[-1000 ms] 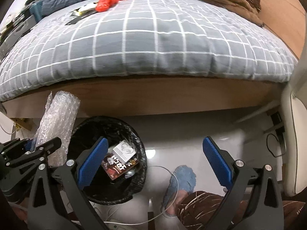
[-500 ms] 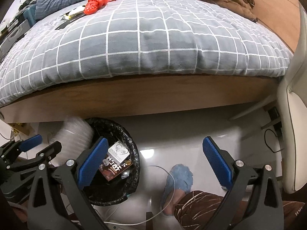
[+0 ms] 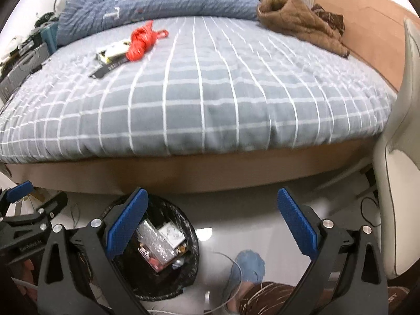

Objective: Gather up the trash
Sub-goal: 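Raise both empty tools from the bin back toward the bed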

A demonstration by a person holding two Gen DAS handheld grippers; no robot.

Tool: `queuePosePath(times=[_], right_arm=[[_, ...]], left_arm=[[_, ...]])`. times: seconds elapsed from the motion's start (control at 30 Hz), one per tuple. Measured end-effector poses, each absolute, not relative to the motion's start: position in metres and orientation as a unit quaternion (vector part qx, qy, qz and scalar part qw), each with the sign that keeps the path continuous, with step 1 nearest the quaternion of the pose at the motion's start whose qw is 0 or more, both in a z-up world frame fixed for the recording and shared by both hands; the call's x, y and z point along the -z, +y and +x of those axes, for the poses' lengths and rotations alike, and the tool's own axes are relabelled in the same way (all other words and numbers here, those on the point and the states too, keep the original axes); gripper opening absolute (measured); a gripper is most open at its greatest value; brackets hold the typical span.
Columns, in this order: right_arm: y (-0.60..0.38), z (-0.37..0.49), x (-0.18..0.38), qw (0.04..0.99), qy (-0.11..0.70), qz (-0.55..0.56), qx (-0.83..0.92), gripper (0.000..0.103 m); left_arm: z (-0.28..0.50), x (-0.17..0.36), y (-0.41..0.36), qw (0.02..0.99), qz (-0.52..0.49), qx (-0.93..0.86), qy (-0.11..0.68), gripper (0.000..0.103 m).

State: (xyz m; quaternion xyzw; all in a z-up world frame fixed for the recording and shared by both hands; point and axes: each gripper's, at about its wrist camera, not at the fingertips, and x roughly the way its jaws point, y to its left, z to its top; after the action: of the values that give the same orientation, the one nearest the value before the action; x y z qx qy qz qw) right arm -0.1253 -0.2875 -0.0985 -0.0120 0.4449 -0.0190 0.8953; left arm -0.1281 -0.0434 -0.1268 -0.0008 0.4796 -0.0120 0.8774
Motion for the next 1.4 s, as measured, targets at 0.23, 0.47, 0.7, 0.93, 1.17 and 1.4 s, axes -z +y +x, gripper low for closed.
queuePosePath(times=[0.23,0.47,0.7,0.93,1.17,1.4], right_arm=[[-0.266,-0.121,0.069,0.913,0.406,-0.031,-0.008,0.095],[-0.245,-0.105,0.051,0.922,0.384,-0.046,-0.029,0.095],[-0.229,-0.073,0.035,0.928,0.37,-0.031,-0.042,0.095],[-0.211,-0.045,0.034,0.928,0.367,-0.034,-0.056,0.095],[-0.2,-0.015,0.032,0.931,0.358,-0.041,-0.064,0.095],[-0.193,0.022,0.031,0.931,0.357,-0.043,-0.061,0.095]], left_arm=[[-0.116,0.092,-0.028,0.895,-0.005,0.006,0.447,0.097],[-0.102,0.069,-0.01,0.904,-0.015,0.001,0.427,0.097],[-0.076,0.055,0.006,0.911,-0.027,-0.007,0.411,0.097],[-0.049,0.048,0.012,0.916,-0.023,-0.014,0.399,0.097],[-0.021,0.051,0.016,0.913,-0.027,-0.016,0.407,0.097],[0.017,0.042,0.03,0.915,-0.032,-0.03,0.401,0.097]])
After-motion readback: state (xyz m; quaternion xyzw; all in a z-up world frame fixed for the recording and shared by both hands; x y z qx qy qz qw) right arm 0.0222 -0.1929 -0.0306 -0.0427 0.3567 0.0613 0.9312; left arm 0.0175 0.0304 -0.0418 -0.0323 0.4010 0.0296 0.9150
